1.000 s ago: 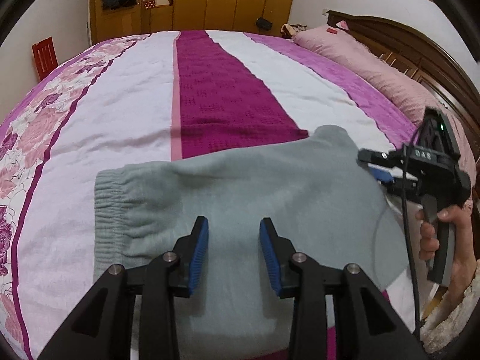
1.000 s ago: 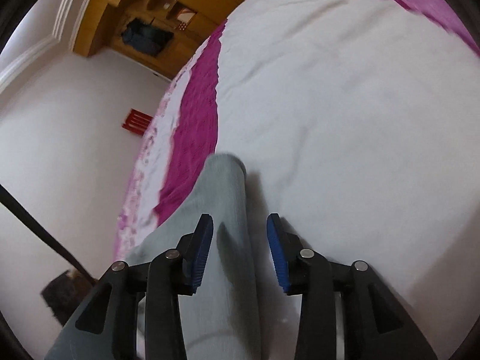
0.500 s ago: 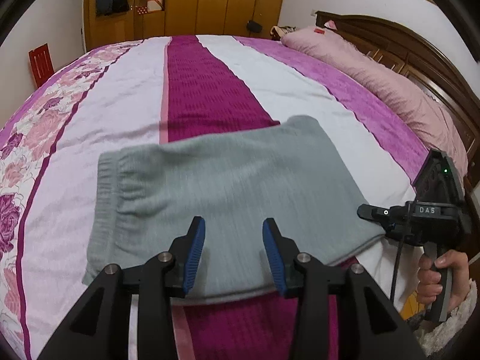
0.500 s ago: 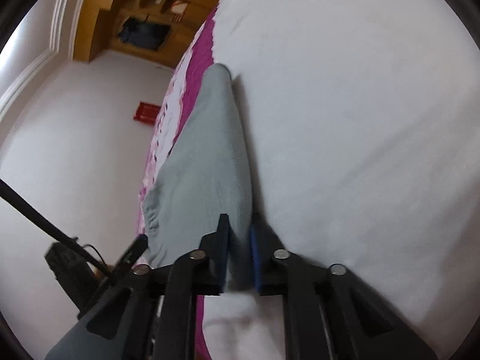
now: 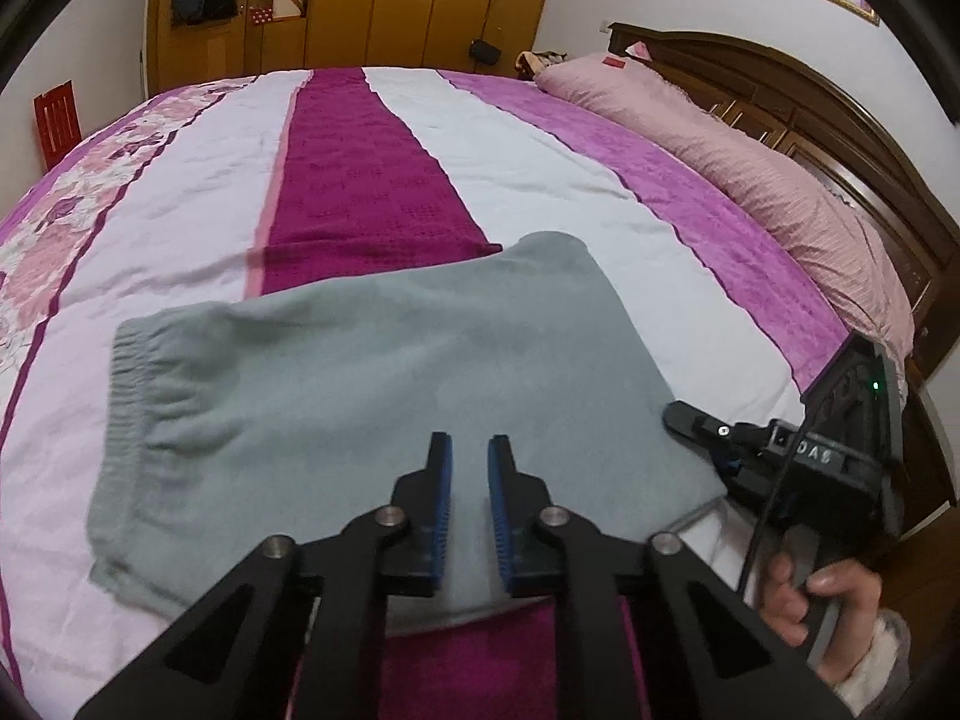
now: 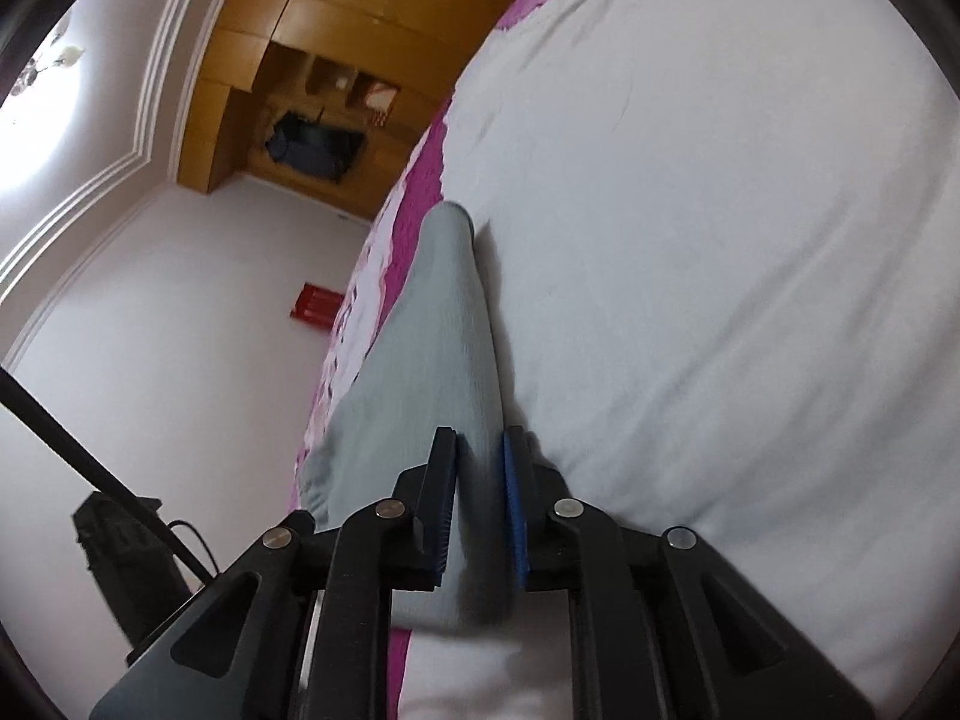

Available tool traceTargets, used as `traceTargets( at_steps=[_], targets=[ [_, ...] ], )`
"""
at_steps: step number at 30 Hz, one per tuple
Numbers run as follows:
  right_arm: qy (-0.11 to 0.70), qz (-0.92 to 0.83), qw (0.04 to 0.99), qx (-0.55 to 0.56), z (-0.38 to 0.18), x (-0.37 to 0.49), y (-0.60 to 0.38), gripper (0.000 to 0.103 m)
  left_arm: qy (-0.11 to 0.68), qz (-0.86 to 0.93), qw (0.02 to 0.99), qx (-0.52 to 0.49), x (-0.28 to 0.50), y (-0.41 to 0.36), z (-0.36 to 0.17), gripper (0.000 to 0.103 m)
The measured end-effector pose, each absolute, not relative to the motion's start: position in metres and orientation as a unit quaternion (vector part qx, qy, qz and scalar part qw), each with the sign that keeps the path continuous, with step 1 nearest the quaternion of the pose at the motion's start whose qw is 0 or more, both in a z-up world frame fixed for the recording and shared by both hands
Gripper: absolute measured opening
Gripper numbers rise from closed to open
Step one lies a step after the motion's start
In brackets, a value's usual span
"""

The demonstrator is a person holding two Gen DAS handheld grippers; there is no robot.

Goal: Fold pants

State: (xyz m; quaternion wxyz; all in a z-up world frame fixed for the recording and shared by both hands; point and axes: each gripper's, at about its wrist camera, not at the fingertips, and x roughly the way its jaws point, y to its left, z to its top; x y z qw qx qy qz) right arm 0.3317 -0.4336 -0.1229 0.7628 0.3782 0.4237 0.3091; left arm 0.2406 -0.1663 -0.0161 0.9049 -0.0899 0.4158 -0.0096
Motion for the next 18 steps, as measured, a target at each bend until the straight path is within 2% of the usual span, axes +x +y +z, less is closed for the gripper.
traceTargets(
  at_steps=[7, 12, 18],
  targets=[
    [0.450, 0.326, 0.721, 0.414, -0.128, 0.317, -0.438, 0.017, 0.413, -0.006, 0.907, -0.082, 0.266, -0.177, -0.025, 0.010],
    [0.436, 0.327, 0.737, 0.400, -0.126, 0.316, -0.431, 0.017, 0.438, 0.002, 0.894, -0.092, 0.278, -0.174, -0.057, 0.009],
    [0.428, 0.318, 0.760, 0.371, -0.122, 0.317, -0.421, 0.017, 0.440, 0.012, 0.893, -0.093, 0.280, -0.175, -0.061, 0.009]
  ],
)
